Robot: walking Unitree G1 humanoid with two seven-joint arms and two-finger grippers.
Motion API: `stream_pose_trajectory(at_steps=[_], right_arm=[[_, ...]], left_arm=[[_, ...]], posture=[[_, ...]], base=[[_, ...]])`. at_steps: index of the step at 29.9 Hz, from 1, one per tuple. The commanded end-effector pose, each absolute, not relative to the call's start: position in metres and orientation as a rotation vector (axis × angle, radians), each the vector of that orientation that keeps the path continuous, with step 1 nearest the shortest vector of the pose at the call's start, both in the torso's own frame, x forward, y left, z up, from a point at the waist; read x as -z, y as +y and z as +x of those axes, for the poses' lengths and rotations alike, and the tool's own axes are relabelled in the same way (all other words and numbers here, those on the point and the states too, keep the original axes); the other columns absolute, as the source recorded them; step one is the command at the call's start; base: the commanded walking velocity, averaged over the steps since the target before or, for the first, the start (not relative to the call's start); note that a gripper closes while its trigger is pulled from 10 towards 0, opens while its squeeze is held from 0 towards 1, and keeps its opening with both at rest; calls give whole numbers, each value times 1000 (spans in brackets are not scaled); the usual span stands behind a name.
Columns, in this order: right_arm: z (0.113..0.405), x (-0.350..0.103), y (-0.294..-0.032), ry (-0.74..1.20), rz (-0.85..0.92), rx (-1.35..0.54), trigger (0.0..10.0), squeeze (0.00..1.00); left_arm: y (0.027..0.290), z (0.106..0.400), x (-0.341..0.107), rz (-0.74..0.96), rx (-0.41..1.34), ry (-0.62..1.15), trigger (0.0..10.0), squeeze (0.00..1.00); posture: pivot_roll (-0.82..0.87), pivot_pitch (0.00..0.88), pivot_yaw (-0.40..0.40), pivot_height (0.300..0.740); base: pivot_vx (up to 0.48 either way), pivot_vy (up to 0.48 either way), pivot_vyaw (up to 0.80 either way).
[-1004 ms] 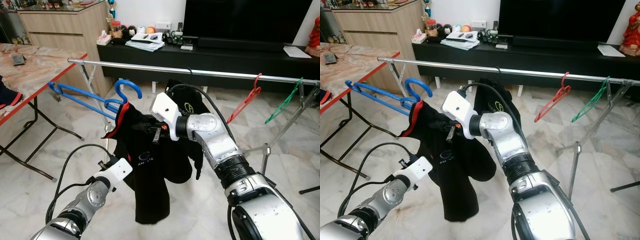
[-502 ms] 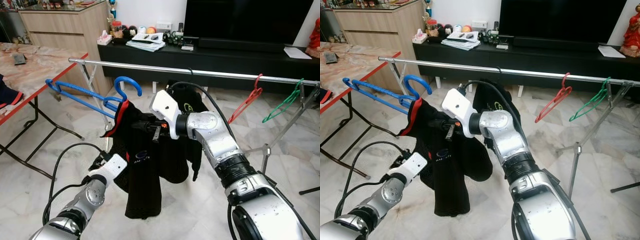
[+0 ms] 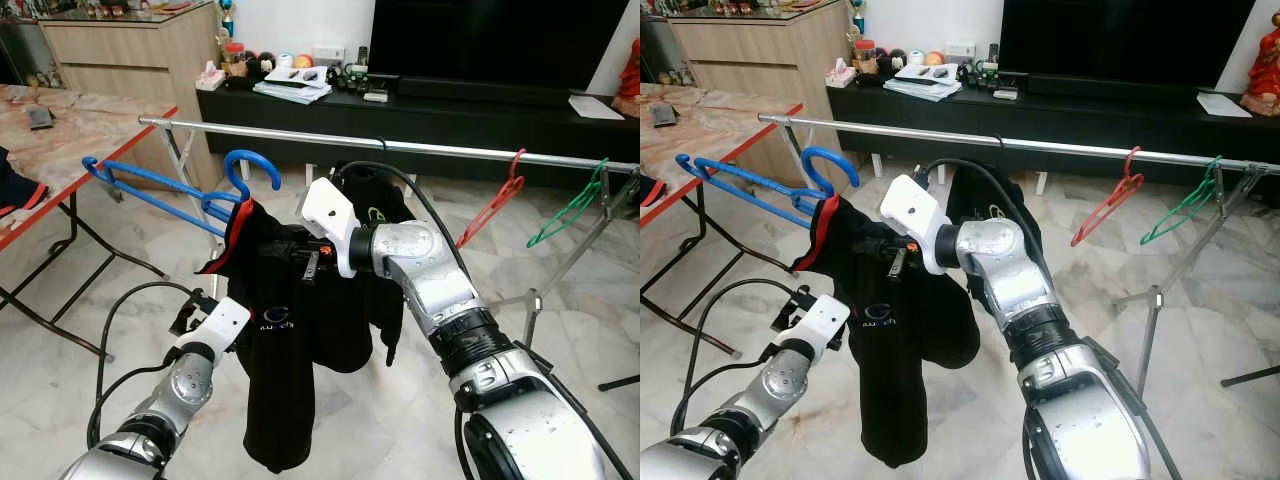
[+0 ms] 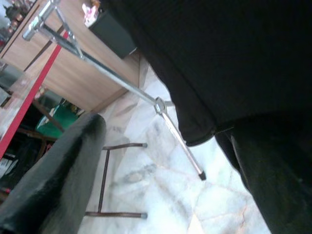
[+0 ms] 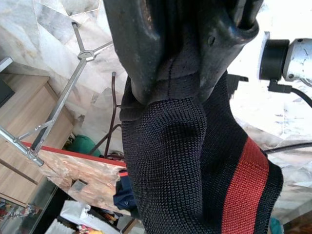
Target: Hang hanger
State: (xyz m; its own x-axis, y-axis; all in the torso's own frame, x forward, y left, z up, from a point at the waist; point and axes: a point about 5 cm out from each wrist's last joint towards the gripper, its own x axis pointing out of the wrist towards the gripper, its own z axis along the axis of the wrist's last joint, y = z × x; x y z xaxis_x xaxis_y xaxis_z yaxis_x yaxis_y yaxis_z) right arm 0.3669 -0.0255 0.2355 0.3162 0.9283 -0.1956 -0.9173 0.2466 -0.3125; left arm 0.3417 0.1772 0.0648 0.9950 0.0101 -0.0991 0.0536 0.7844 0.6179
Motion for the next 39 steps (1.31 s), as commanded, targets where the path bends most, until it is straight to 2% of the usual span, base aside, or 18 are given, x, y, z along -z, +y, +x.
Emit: stream_pose_trajectory(at_steps=[1,2,11,18,23,25,31,34,38,39], right_arm=[[363,-247,-21,-89,-399,-1280,10000,0],[362,-247,-21,-90,-399,-1286,10000,0],[353,-242,-18,-87,-402,-1350,10000,0],[353,-242,-19,-86,-399,-1347,10000,0],[352,-243,-20,-86,-401,-1345,10000,0],[352,-243,-20,-87,-402,-1348,10000,0],[348,-244,-18,-93,-404,-1376,10000,0],[340,-242,-17,-98,-411,-1433,10000,0],[338,-240,-18,-95,-412,-1441,10000,0],[339,-240,-19,-91,-410,-1437,10000,0]], left_arm=[[176,346,-73,657,7,63,10000,1000],[176,347,-74,651,5,57,10000,0],[178,349,-80,610,-71,23,10000,0],[179,348,-75,681,-59,67,10000,0],[165,343,-63,661,110,124,10000,0],[161,341,-60,705,158,123,10000,0],[165,340,-59,683,90,132,10000,0],[176,343,-65,647,-9,129,10000,0],[180,344,-65,641,-29,138,10000,0],[180,343,-64,646,-27,143,0,0]], posture=[[-60,0,-10,740],[-60,0,-10,740],[-64,0,-10,740],[-67,0,-6,740],[-64,0,-8,740],[-64,0,-8,740],[-67,0,-8,740],[-66,0,-9,740],[-67,0,-9,740],[-67,0,-9,740]], base=[[0,0,0],[0,0,0],[0,0,0],[0,0,0],[0,0,0],[0,0,0],[0,0,0],[0,0,0],[0,0,0],[0,0,0]])
